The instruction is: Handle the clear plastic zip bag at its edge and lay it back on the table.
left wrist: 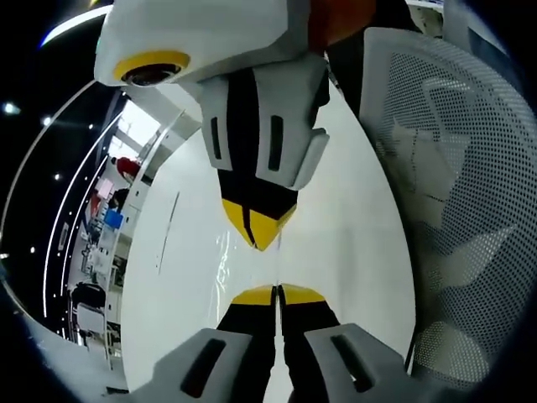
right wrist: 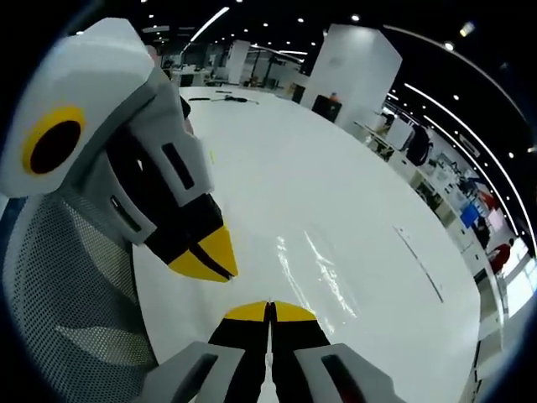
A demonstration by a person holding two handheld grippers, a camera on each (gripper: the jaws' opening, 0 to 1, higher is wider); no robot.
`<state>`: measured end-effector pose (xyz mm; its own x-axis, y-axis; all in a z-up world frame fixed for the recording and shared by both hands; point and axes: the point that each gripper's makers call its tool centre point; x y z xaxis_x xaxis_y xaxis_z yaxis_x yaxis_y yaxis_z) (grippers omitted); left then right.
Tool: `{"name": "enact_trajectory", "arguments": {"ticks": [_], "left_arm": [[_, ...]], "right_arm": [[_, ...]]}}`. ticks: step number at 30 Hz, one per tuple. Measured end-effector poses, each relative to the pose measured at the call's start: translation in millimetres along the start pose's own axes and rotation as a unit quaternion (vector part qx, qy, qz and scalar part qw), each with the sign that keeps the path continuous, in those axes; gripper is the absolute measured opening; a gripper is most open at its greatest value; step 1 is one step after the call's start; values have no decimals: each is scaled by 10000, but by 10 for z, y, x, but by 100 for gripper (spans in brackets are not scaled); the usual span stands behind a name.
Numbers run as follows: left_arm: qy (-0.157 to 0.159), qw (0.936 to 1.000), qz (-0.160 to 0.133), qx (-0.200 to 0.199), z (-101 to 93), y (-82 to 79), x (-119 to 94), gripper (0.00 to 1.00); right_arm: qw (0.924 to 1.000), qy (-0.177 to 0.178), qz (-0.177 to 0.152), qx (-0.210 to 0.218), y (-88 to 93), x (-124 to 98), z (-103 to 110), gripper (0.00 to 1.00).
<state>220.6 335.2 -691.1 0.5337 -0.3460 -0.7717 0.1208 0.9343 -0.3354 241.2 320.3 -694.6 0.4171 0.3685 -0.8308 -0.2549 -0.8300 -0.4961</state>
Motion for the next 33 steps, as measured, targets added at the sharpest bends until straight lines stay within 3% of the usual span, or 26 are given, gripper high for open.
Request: {"name": "enact_trajectory", "arguments": {"ticks": [33], "left_arm": [[55, 9995, 259, -151, -87, 69, 130, 0]], "right_arm": [[9983, 408, -267, 322, -259, -64, -336, 0]]}}
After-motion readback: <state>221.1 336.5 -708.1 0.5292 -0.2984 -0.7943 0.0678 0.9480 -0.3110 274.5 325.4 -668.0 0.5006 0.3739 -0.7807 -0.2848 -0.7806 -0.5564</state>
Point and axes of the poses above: the point that each gripper's makers call its tool centre point, and the gripper's own axes: x roughly forward along the fingers, z roughly to its left, y roughly out of its underside, and after that the axes turned 11 degrees about z, right-handed
